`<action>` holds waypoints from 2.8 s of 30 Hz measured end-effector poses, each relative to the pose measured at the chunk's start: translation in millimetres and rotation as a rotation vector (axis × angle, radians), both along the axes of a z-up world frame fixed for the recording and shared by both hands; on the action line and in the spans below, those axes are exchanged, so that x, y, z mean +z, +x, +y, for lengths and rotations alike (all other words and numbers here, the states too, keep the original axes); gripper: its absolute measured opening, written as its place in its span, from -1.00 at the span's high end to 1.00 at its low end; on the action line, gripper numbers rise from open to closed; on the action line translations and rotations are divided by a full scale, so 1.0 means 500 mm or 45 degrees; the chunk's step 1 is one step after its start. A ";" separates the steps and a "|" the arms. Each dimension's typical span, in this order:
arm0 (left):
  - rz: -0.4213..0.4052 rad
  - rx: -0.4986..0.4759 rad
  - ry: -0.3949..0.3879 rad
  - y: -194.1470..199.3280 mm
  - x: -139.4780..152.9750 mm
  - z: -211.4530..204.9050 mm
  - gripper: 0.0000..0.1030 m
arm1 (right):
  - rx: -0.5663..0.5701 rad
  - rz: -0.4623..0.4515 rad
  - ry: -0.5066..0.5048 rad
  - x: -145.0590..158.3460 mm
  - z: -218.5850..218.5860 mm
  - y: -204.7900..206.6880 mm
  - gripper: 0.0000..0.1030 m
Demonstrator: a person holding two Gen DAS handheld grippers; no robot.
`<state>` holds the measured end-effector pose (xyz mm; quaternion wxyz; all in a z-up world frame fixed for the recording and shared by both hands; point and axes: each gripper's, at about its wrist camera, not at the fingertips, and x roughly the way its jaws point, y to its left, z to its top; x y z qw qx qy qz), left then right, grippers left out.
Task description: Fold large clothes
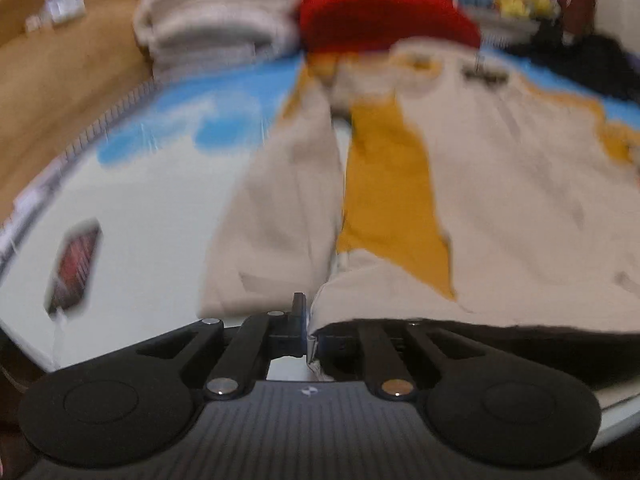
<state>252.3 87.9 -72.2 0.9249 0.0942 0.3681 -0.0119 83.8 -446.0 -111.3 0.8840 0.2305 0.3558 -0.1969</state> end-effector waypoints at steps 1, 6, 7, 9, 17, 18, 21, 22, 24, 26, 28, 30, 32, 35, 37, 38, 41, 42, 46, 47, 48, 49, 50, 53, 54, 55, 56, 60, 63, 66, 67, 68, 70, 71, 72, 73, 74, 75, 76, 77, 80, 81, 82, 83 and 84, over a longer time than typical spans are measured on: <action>-0.031 -0.016 0.004 -0.008 0.029 0.007 0.90 | 0.039 -0.025 -0.042 0.024 0.013 -0.007 0.96; 0.024 -0.053 0.076 -0.023 0.053 0.055 0.89 | 0.215 -0.028 -0.200 0.096 0.064 -0.039 0.96; 0.065 -0.065 0.089 -0.027 0.031 0.056 0.84 | 0.230 0.010 -0.196 0.085 0.066 -0.040 0.96; 0.160 -0.074 0.123 -0.034 -0.013 0.054 0.67 | 0.244 0.126 -0.169 0.044 0.068 -0.037 0.96; 0.131 0.098 0.036 -0.082 0.017 0.125 -1.00 | 0.302 0.299 -0.067 0.031 0.103 -0.118 0.15; 0.116 0.094 -0.008 -0.081 0.035 0.131 -1.00 | 0.302 0.290 -0.088 0.046 0.105 -0.129 -0.01; 0.051 0.043 -0.032 -0.063 0.092 0.108 -1.00 | 0.265 0.220 -0.138 0.108 0.087 -0.135 -0.03; 0.011 0.021 -0.017 -0.056 0.110 0.087 -1.00 | 0.246 0.175 -0.158 0.132 0.084 -0.126 -0.04; -0.040 -0.014 0.008 -0.042 0.134 0.060 -1.00 | 0.261 0.079 -0.183 0.169 0.084 -0.089 -0.04; -0.045 -0.033 0.033 -0.042 0.149 0.043 -1.00 | 0.295 0.025 -0.213 0.185 0.094 -0.038 -0.04; -0.013 -0.037 0.063 -0.059 0.147 0.043 -1.00 | 0.361 -0.013 -0.249 0.183 0.112 0.024 -0.04; 0.062 -0.025 0.107 -0.074 0.131 0.062 -1.00 | 0.406 -0.014 -0.272 0.164 0.133 0.098 -0.04; 0.140 0.013 0.152 -0.097 0.114 0.088 -1.00 | 0.442 -0.012 -0.276 0.135 0.148 0.172 -0.04; 0.168 0.152 0.267 -0.127 0.107 0.141 -1.00 | 0.453 0.039 -0.261 0.080 0.163 0.284 -0.03; 0.142 0.242 0.239 -0.126 0.120 0.174 -1.00 | 0.445 0.083 -0.267 0.041 0.172 0.347 -0.01; 0.119 0.272 0.202 -0.118 0.129 0.185 -1.00 | 0.433 0.095 -0.268 0.024 0.174 0.372 -0.01; 0.037 0.255 0.069 -0.057 0.144 0.162 -1.00 | 0.406 0.129 -0.263 -0.020 0.176 0.423 0.01; 0.023 0.232 0.039 -0.026 0.145 0.140 -1.00 | 0.394 0.139 -0.260 -0.031 0.174 0.435 0.01; 0.035 0.071 -0.147 0.131 0.081 -0.003 -1.00 | 0.383 0.219 -0.223 -0.078 0.164 0.473 -0.02; 0.080 0.018 -0.197 0.170 0.052 -0.043 -1.00 | 0.394 0.273 -0.192 -0.095 0.163 0.476 -0.02; 0.141 -0.037 -0.225 0.208 0.016 -0.085 -1.00 | 0.391 0.295 -0.185 -0.109 0.163 0.470 -0.02; 0.205 -0.074 -0.210 0.241 -0.022 -0.126 -1.00 | 0.388 0.263 -0.209 -0.110 0.167 0.459 -0.02; 0.276 -0.075 -0.158 0.271 -0.064 -0.163 -1.00 | 0.394 0.265 -0.224 -0.107 0.173 0.447 -0.02; 0.363 -0.028 -0.019 0.305 -0.150 -0.200 -1.00 | 0.401 0.329 -0.148 -0.090 0.181 0.398 -0.03; 0.381 -0.003 0.022 0.304 -0.170 -0.194 -1.00 | 0.404 0.350 -0.116 -0.088 0.180 0.380 -0.03; 0.362 -0.004 0.007 0.296 -0.176 -0.178 -1.00 | 0.417 0.369 -0.107 -0.085 0.184 0.356 -0.04; 0.348 0.014 0.006 0.285 -0.174 -0.160 -1.00 | 0.434 0.389 -0.119 -0.084 0.191 0.331 -0.07; 0.365 0.124 0.122 0.231 -0.157 -0.070 -1.00 | 0.448 0.455 -0.136 -0.086 0.238 0.237 -0.20; 0.300 0.198 0.211 0.175 -0.128 -0.013 -1.00 | 0.437 0.492 -0.137 -0.073 0.273 0.179 -0.27; 0.208 0.268 0.147 0.132 -0.081 0.024 -1.00 | 0.393 0.380 -0.185 -0.021 0.306 0.135 -0.26; 0.176 0.300 0.112 0.121 -0.062 0.035 -1.00 | 0.373 0.273 -0.180 0.006 0.316 0.118 -0.27; 0.148 0.326 0.082 0.115 -0.040 0.046 -1.00 | 0.366 0.171 -0.192 0.035 0.331 0.101 -0.30; 0.077 0.341 0.020 0.099 0.006 0.068 -1.00 | 0.388 -0.006 -0.245 0.094 0.372 0.068 -0.41; 0.048 0.335 0.012 0.091 0.023 0.071 -1.00 | 0.406 -0.067 -0.258 0.119 0.393 0.054 -0.42; 0.022 0.325 0.022 0.080 0.040 0.077 -1.00 | 0.448 -0.134 -0.254 0.149 0.419 0.040 -0.43; 0.003 0.317 0.040 0.073 0.052 0.079 -1.00 | 0.484 -0.181 -0.235 0.169 0.437 0.030 -0.44; -0.011 0.312 0.061 0.069 0.060 0.092 -1.00 | 0.522 -0.237 -0.207 0.189 0.458 0.017 -0.50; -0.015 0.303 0.081 0.068 0.069 0.100 -1.00 | 0.570 -0.296 -0.178 0.205 0.482 0.003 -0.57; -0.009 0.286 0.091 0.069 0.073 0.106 -1.00 | 0.612 -0.340 -0.159 0.213 0.500 -0.006 -0.60; 0.002 0.259 0.089 0.071 0.077 0.111 -1.00 | 0.645 -0.371 -0.151 0.217 0.520 -0.013 -0.60; 0.059 0.203 0.085 0.095 0.059 0.129 -1.00 | 0.723 -0.355 -0.162 0.206 0.565 -0.005 -0.60; 0.089 0.188 0.085 0.106 0.049 0.131 -1.00 | 0.741 -0.323 -0.175 0.197 0.574 0.007 -0.60; 0.109 0.174 0.084 0.117 0.034 0.136 -1.00 | 0.752 -0.301 -0.189 0.191 0.579 0.017 -0.60; 0.130 0.167 0.088 0.128 0.020 0.138 -1.00 | 0.752 -0.283 -0.205 0.184 0.583 0.029 -0.60; 0.146 0.165 0.096 0.139 0.005 0.140 -1.00 | 0.742 -0.263 -0.220 0.178 0.584 0.044 -0.60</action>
